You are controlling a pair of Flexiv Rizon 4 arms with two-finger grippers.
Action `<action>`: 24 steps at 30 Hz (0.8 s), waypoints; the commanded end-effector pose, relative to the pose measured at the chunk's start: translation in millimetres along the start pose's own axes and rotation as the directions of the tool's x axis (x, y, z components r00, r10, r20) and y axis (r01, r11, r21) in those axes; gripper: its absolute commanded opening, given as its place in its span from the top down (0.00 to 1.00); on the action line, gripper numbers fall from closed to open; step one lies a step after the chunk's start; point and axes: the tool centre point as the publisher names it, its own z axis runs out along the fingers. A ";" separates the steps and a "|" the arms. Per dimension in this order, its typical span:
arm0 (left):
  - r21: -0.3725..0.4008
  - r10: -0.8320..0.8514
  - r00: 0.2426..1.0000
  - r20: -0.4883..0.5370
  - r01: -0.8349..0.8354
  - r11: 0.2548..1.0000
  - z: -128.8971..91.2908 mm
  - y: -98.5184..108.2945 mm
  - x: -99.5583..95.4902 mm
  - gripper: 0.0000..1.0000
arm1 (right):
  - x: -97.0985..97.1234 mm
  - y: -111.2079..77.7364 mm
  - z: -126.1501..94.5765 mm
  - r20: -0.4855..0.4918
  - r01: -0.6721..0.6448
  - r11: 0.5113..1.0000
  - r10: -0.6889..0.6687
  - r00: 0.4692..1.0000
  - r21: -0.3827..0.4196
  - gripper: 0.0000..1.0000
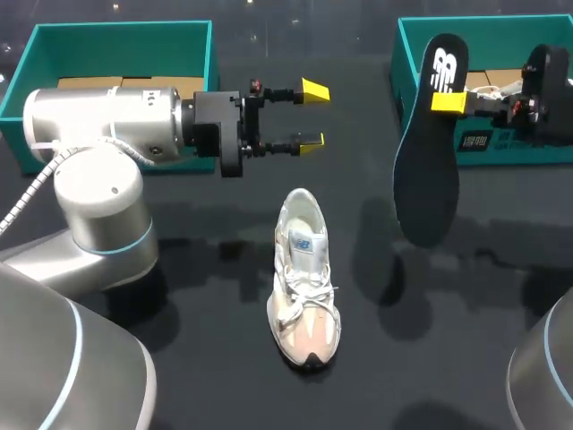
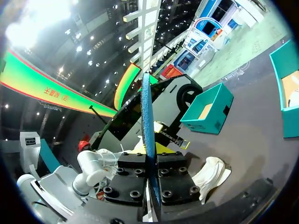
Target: Take the shoe out of the shoebox, open the shoe tongue, remove and reinsert the insole, then place the shoe into the shoebox
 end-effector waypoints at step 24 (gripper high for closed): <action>0.019 -0.013 1.000 0.009 0.013 1.000 11.1 -7.6 -10.8 0.00 | -60.8 36.8 40.0 0.142 -0.416 0.904 0.401 0.905 0.101 1.00</action>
